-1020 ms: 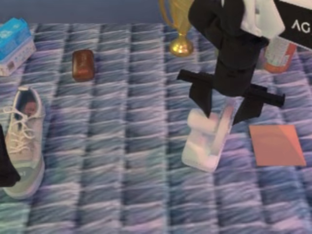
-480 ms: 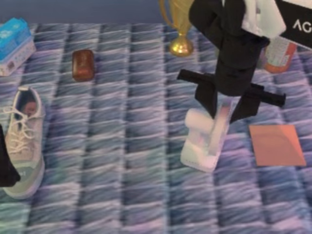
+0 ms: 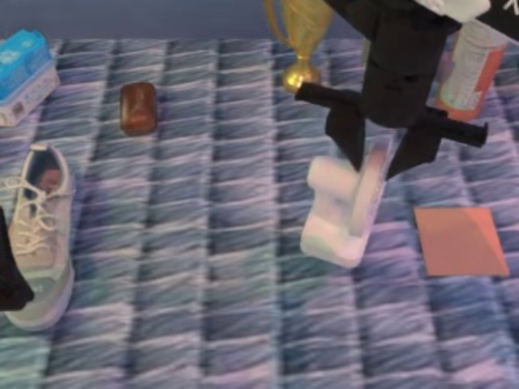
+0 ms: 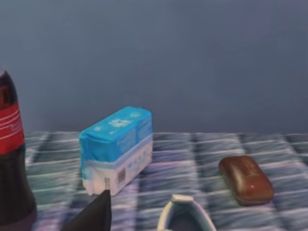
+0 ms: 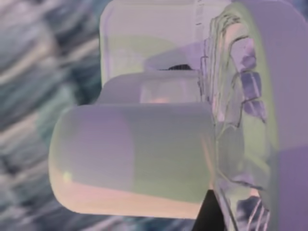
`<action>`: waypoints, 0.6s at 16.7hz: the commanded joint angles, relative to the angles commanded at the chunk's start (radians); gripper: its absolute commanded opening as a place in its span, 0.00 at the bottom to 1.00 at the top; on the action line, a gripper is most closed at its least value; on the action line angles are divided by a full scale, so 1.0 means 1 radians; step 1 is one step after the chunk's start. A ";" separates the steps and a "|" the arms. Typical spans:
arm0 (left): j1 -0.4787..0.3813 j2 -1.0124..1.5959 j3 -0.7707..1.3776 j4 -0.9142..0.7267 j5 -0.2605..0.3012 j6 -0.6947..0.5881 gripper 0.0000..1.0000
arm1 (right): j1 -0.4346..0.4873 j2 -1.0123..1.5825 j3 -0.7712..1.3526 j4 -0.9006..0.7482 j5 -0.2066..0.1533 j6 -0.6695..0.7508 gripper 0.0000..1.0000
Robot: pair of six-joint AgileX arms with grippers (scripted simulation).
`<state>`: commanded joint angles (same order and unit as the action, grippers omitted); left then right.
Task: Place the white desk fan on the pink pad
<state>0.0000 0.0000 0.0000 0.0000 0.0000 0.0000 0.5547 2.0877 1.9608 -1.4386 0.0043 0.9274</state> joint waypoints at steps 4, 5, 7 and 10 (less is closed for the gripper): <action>0.000 0.000 0.000 0.000 0.000 0.000 1.00 | 0.001 -0.001 0.025 -0.025 0.000 -0.002 0.00; 0.000 0.000 0.000 0.000 0.000 0.000 1.00 | -0.004 -0.002 0.023 -0.022 -0.001 0.000 0.00; 0.000 0.000 0.000 0.000 0.000 0.000 1.00 | -0.010 -0.006 0.016 -0.022 -0.001 0.014 0.00; 0.000 0.000 0.000 0.000 0.000 0.000 1.00 | -0.048 -0.032 -0.023 -0.019 -0.001 0.114 0.00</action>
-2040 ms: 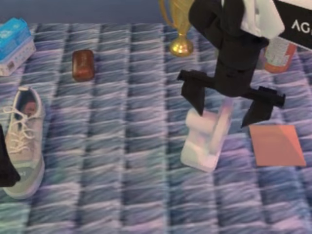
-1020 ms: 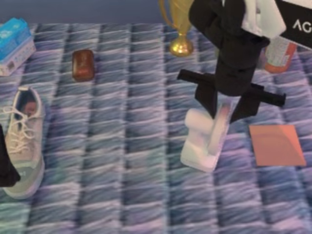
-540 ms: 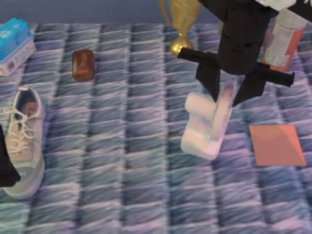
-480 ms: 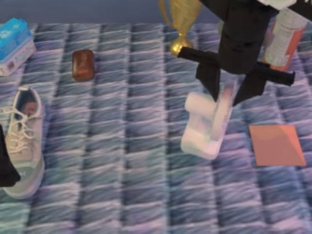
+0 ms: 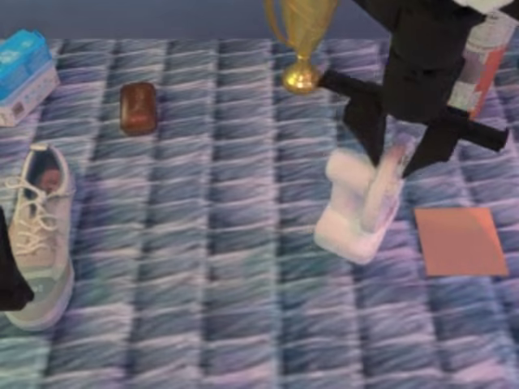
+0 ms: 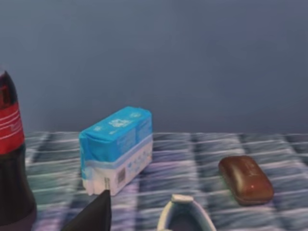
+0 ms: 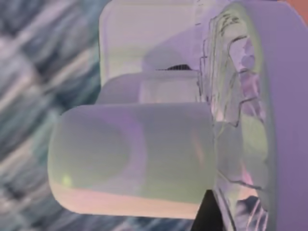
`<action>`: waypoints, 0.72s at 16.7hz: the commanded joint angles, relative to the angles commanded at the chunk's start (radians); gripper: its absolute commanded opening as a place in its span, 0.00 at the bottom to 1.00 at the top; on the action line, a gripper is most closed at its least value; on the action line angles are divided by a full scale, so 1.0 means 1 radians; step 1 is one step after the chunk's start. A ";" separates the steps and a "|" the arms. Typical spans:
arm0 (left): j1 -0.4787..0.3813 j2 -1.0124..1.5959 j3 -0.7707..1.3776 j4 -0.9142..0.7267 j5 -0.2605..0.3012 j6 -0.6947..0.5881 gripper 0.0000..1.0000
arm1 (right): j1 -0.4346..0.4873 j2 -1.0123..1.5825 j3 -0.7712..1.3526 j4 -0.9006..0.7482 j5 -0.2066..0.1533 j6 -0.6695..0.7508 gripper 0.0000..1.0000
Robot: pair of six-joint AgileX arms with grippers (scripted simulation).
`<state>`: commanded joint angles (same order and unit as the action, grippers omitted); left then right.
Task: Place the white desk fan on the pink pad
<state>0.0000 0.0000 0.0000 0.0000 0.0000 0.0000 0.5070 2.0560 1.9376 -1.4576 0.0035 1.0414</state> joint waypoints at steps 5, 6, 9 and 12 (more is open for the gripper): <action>0.000 0.000 0.000 0.000 0.000 0.000 1.00 | -0.116 -0.093 -0.113 0.024 -0.002 0.342 0.00; 0.000 0.000 0.000 0.000 0.000 0.000 1.00 | -0.142 -0.116 -0.140 0.031 -0.003 0.420 0.00; 0.000 0.000 0.000 0.000 0.000 0.000 1.00 | -0.216 -0.181 -0.219 0.051 -0.005 0.621 0.00; 0.000 0.000 0.000 0.000 0.000 0.000 1.00 | -0.265 -0.226 -0.275 0.065 -0.006 0.735 0.00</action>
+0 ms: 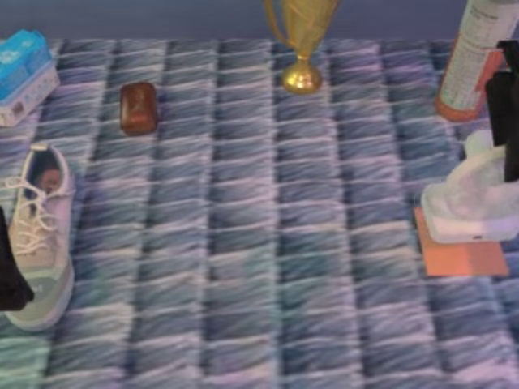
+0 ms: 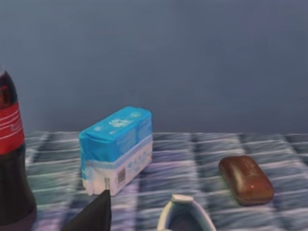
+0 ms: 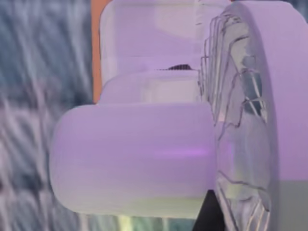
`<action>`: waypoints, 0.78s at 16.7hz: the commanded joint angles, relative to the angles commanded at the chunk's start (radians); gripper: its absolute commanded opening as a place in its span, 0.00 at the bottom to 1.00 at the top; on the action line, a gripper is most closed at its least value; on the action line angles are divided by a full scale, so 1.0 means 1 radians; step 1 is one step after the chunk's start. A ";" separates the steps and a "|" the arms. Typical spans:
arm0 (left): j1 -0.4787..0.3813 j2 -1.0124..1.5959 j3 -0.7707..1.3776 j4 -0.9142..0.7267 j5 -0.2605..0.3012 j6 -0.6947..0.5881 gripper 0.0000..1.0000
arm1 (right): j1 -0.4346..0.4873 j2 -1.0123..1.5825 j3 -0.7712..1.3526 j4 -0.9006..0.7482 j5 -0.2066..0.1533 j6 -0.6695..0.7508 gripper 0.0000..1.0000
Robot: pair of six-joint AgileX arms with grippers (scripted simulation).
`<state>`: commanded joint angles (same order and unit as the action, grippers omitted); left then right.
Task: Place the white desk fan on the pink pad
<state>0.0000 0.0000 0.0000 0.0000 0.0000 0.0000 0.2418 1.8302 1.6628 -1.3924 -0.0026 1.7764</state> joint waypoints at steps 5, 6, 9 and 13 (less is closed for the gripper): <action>0.000 0.000 0.000 0.000 0.000 0.000 1.00 | -0.012 -0.011 -0.013 0.003 0.000 0.023 0.00; 0.000 0.000 0.000 0.000 0.000 0.000 1.00 | -0.007 -0.006 -0.010 0.002 0.000 0.022 0.00; 0.000 0.000 0.000 0.000 0.000 0.000 1.00 | -0.008 -0.006 -0.051 0.046 0.001 0.019 0.00; 0.000 0.000 0.000 0.000 0.000 0.000 1.00 | -0.013 0.002 -0.134 0.137 0.000 0.022 0.00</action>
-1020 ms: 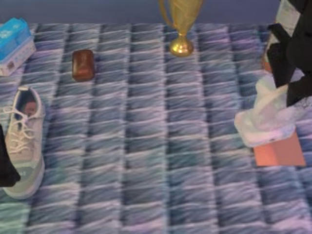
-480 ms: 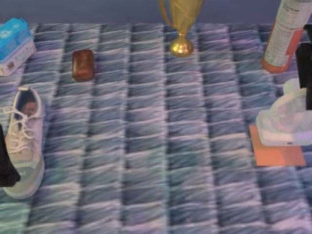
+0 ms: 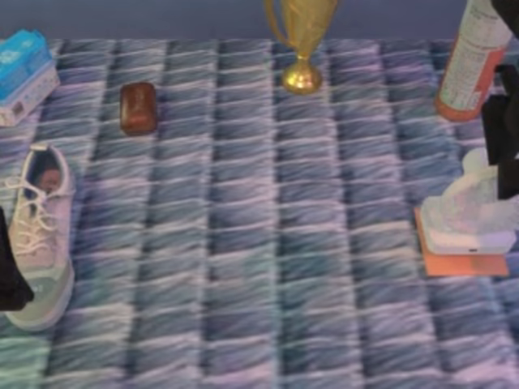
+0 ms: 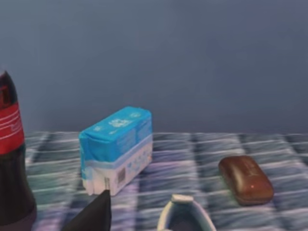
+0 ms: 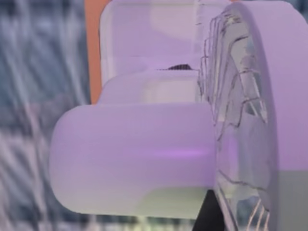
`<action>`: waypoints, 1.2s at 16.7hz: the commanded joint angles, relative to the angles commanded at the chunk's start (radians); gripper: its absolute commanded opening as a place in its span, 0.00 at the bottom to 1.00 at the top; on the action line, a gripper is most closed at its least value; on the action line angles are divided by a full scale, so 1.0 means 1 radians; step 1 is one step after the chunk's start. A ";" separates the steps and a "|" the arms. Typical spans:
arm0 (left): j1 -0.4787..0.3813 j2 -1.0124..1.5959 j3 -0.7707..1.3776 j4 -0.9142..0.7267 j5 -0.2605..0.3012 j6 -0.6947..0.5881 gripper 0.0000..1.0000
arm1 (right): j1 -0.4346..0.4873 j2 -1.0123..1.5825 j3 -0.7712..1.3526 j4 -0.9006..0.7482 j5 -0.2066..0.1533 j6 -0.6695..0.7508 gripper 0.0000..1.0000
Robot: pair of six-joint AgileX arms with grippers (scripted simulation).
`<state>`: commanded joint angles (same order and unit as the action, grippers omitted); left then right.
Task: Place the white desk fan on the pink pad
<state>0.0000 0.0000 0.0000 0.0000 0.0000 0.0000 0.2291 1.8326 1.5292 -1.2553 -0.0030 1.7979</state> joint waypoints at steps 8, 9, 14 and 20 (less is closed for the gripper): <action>0.000 0.000 0.000 0.000 0.000 0.000 1.00 | 0.000 0.000 0.000 0.000 0.000 0.000 0.38; 0.000 0.000 0.000 0.000 0.000 0.000 1.00 | 0.000 0.000 0.000 0.000 0.000 0.000 0.45; 0.000 0.000 0.000 0.000 0.000 0.000 1.00 | 0.000 0.000 0.000 0.000 0.000 0.000 0.83; 0.000 0.000 0.000 0.000 0.000 0.000 1.00 | 0.000 0.000 0.000 0.000 0.000 0.000 1.00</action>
<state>0.0000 0.0000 0.0000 0.0000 0.0000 0.0000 0.2291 1.8328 1.5288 -1.2549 -0.0030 1.7980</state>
